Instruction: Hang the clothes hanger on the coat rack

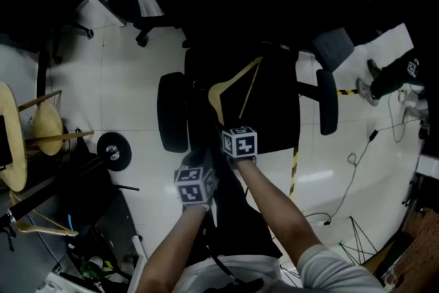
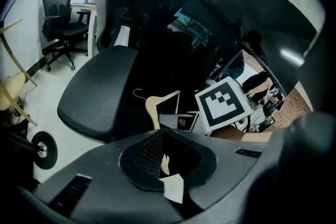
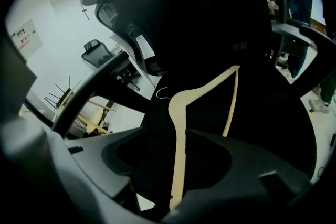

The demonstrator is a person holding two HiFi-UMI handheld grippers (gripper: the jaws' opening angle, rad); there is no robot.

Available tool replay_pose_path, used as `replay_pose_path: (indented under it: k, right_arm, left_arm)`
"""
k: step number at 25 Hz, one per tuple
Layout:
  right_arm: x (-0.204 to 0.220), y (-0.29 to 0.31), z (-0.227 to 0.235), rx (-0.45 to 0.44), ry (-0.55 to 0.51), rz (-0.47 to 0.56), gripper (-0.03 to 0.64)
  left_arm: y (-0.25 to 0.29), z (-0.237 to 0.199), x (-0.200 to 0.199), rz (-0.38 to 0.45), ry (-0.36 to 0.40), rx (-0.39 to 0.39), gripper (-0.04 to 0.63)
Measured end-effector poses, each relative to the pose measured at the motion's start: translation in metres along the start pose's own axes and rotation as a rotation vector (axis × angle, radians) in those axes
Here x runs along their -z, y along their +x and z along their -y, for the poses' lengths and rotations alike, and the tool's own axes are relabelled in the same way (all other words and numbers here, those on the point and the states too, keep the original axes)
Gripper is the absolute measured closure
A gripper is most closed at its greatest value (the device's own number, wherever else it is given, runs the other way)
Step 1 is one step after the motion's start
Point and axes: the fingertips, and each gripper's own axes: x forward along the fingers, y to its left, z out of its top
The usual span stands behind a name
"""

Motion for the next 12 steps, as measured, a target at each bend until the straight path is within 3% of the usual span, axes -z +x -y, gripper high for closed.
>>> replay_pose_path:
  k: [12]
  right_arm:
    - [-0.008, 0.072, 0.02, 0.022, -0.093, -0.102, 0.377]
  left_arm:
    - [0.03, -0.005, 0.004, -0.037, -0.046, -0.041, 0.606]
